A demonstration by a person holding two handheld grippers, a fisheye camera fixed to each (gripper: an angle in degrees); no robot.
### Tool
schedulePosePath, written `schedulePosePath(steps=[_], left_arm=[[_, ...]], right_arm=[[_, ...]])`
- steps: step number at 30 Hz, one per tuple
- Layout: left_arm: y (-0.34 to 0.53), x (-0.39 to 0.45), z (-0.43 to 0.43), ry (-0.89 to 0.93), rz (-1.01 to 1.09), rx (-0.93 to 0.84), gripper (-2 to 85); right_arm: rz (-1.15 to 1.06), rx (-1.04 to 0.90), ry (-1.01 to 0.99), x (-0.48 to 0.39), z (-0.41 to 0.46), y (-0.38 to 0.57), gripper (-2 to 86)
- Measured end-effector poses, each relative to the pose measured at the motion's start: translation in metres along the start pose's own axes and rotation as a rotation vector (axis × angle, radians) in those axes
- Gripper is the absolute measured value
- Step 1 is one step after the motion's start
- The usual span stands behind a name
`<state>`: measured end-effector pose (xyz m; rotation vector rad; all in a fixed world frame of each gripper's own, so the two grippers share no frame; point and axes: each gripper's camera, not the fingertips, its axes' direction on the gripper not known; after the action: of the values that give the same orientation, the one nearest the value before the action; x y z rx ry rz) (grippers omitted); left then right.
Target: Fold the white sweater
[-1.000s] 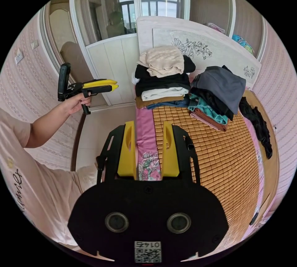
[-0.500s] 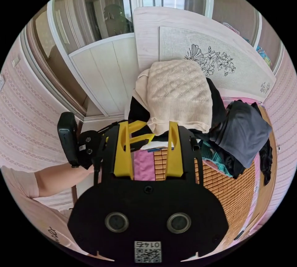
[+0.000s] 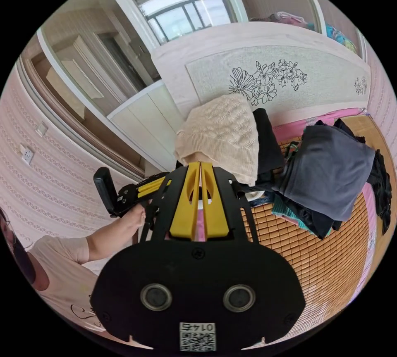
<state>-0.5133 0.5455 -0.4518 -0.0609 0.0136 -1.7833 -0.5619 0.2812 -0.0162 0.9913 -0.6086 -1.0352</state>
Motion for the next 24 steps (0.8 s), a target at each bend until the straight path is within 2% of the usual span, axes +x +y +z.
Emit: schedulePosePath(steps=[4,8,11,16,21,24], left_arm=[[-0.025,0.018,-0.068,-0.054,0.035,0.108,-1.0],[-0.033,0.041,-0.135,-0.047,0.099,0.246,-1.0],[-0.033,0.066,-0.179,0.016,0.116,0.304,-1.0],[-0.008,0.122,-0.251,0.239,0.205,0.460,-1.0],[-0.012,0.177,-0.252,0.342,0.237,0.468,-1.0],[-0.027,0.221,-0.208,0.402,0.237,0.342,-1.0]], right_arm=[[0.029,0.176,0.013,0.001,-0.082,0.032,-0.4],[0.051,0.298,-0.092,0.012,-0.145,0.080,-0.4],[0.047,0.410,-0.148,0.019,-0.195,0.136,-0.4],[0.048,0.625,-0.333,0.047,-0.280,0.268,-0.4],[0.055,0.761,-0.409,0.078,-0.349,0.379,-0.5],[0.114,0.794,-0.256,0.097,-0.397,0.433,-0.5]])
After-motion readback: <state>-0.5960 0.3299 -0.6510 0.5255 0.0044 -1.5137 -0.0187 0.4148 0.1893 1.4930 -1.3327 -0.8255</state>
